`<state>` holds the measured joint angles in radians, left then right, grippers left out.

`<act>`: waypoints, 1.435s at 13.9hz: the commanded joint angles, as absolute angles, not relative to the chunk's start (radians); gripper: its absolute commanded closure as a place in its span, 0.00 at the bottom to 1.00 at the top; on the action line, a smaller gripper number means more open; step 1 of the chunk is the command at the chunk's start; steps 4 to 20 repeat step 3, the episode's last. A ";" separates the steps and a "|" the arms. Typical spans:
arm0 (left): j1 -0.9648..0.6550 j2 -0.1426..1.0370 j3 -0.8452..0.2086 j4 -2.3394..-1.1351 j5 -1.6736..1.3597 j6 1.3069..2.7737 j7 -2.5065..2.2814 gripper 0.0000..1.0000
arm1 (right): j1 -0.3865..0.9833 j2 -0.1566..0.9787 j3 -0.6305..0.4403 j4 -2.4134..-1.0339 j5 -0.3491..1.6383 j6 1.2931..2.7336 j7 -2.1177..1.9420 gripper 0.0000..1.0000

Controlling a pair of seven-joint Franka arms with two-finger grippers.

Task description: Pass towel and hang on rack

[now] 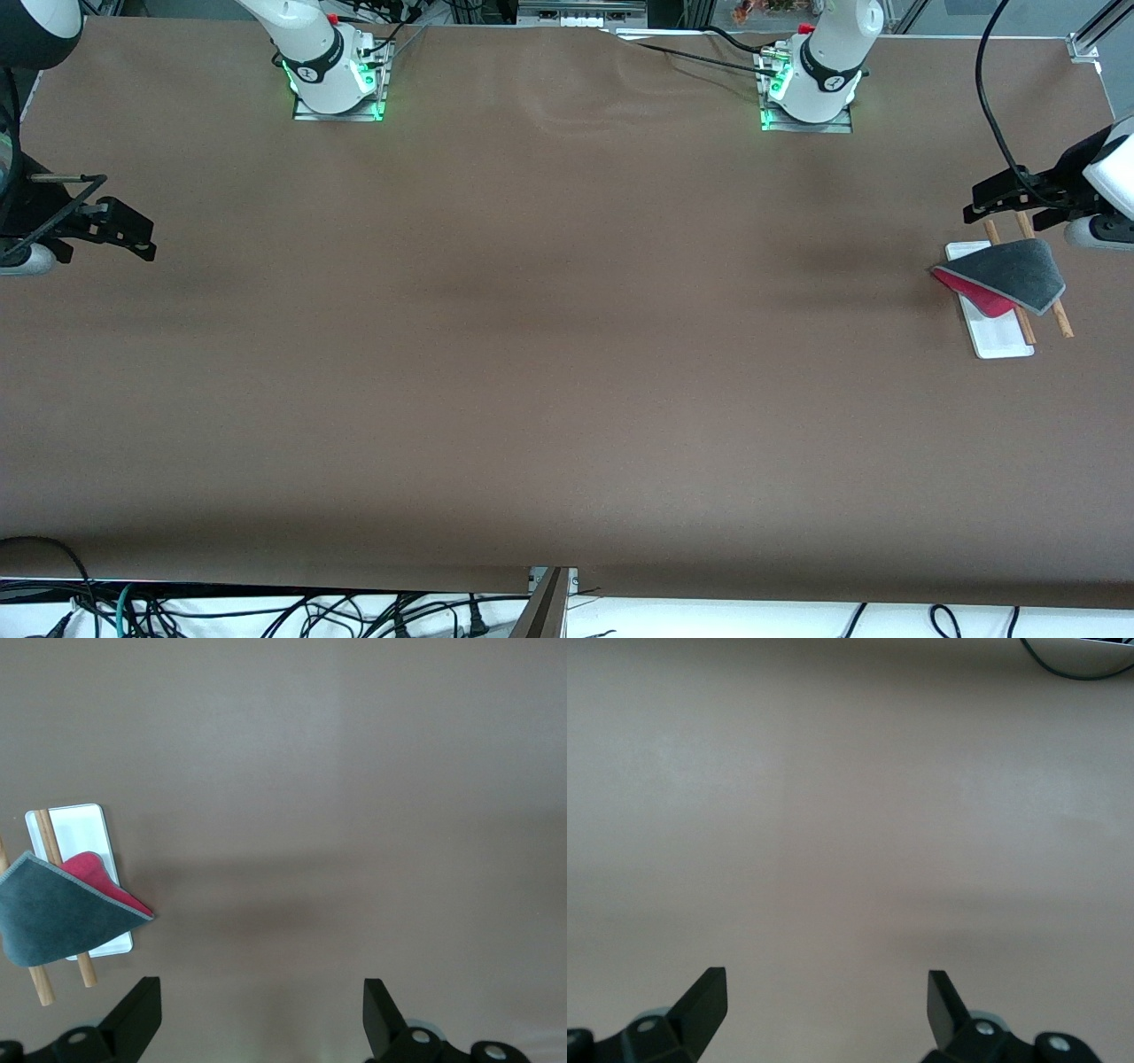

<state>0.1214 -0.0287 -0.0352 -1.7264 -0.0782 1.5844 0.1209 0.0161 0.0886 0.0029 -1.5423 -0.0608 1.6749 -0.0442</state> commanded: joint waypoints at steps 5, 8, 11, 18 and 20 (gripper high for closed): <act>0.123 -0.048 -0.032 -1.740 -0.067 1.600 0.100 0.00 | 0.014 0.098 0.006 -1.517 -0.072 1.657 -0.040 0.00; 0.123 -0.048 -0.032 -1.740 -0.067 1.600 0.100 0.00 | 0.014 0.098 0.006 -1.517 -0.072 1.657 -0.040 0.00; 0.123 -0.048 -0.032 -1.740 -0.067 1.600 0.100 0.00 | 0.014 0.098 0.006 -1.517 -0.072 1.657 -0.040 0.00; 0.123 -0.048 -0.032 -1.740 -0.067 1.600 0.100 0.00 | 0.014 0.098 0.006 -1.517 -0.072 1.657 -0.040 0.00; 0.123 -0.048 -0.032 -1.740 -0.067 1.600 0.100 0.00 | 0.014 0.098 0.006 -1.517 -0.072 1.657 -0.040 0.00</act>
